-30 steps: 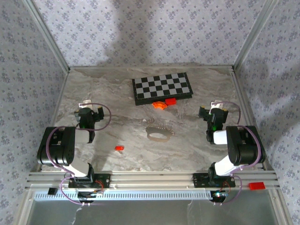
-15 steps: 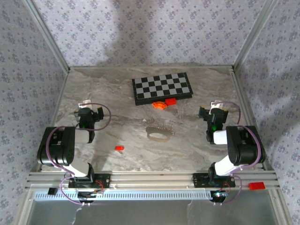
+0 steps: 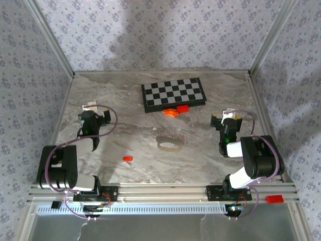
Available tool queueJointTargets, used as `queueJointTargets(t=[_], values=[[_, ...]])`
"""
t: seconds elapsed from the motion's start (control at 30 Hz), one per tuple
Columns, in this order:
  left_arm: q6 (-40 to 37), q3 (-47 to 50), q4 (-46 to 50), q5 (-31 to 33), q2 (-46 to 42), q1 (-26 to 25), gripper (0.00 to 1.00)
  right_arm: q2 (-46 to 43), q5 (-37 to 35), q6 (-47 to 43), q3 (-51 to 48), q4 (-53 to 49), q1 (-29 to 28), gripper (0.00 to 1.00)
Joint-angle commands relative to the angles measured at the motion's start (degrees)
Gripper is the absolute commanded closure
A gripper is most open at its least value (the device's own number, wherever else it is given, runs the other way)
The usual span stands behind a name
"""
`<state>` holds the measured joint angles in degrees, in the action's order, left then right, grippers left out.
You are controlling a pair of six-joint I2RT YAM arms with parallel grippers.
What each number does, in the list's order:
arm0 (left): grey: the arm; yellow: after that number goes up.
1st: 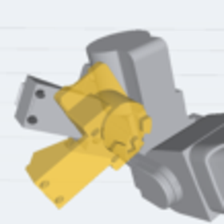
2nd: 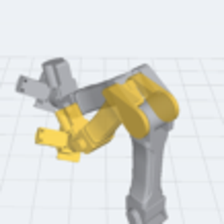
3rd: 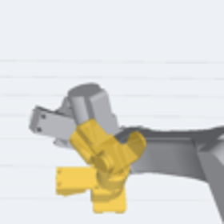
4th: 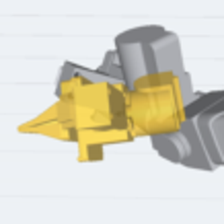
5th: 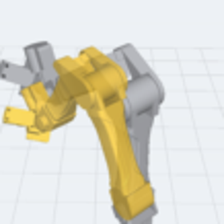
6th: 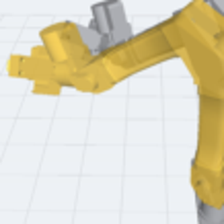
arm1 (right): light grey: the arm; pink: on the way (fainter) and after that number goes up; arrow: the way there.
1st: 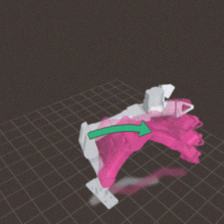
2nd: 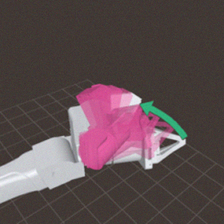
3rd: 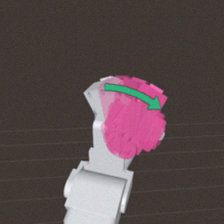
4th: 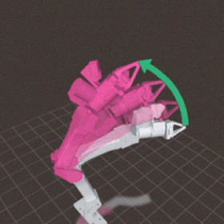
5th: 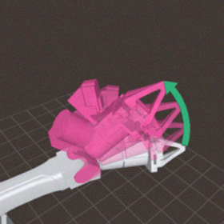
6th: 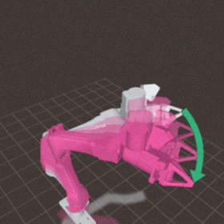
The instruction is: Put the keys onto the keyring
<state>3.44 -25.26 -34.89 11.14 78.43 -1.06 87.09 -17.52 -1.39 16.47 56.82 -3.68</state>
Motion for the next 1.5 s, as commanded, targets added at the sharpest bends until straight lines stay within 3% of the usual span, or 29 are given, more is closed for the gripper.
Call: queueJointTargets(t=[0.0,0.07,0.13,0.27,0.37,0.47,0.67,0.77,0.93,1.07,1.2,1.37,1.47], values=[[-0.40,-0.83,8.27,-2.45,-4.37,0.24,0.00,-1.21,-1.77,-1.67,-0.91,3.98,-0.51,0.00],[-0.20,-1.06,12.36,-3.42,-7.28,0.17,0.00,-5.99,-9.89,-4.06,1.93,-4.70,-4.07,0.00],[0.10,-2.42,17.14,-3.62,-10.28,-0.67,0.00,-13.14,-8.49,-4.20,8.88,-23.27,-6.56,0.01],[4.18,-4.46,24.28,-7.93,-14.62,-2.38,0.00,-20.02,-9.14,-4.73,14.93,-33.18,-9.65,0.00],[13.09,-8.94,35.00,-7.96,-17.84,-3.46,0.00,-23.96,-9.98,3.63,21.94,-48.65,-12.27,0.00],[16.76,-15.51,48.23,-11.93,-19.24,-4.07,0.00,-24.01,-3.30,7.96,29.17,-60.65,-14.78,0.00],[16.88,-15.91,54.78,-23.83,-25.90,-9.66,0.00,-20.73,12.19,9.37,34.74,-74.71,-21.30,0.01],[16.30,-13.69,54.58,-28.12,-29.78,-15.86,0.00,-20.50,19.52,10.51,34.42,-79.53,-24.47,0.01],[17.75,-11.75,54.24,-29.72,-31.44,-25.62,0.00,-24.54,28.36,14.62,29.32,-83.40,-26.44,0.01],[18.23,-10.23,50.60,-28.77,-30.19,-33.59,0.00,-30.54,31.29,19.14,23.84,-83.71,-26.37,0.00],[18.64,-9.38,46.35,-29.44,-25.58,-38.45,0.00,-33.82,33.59,21.74,19.55,-84.68,-26.20,0.00],[17.71,-10.84,39.90,-29.86,-17.39,-44.56,0.02,-36.47,40.76,25.69,13.80,-80.04,-21.40,0.00],[16.23,-13.26,40.80,-27.49,-13.70,-45.09,0.06,-35.96,44.82,26.14,11.36,-76.44,-16.70,0.01]])
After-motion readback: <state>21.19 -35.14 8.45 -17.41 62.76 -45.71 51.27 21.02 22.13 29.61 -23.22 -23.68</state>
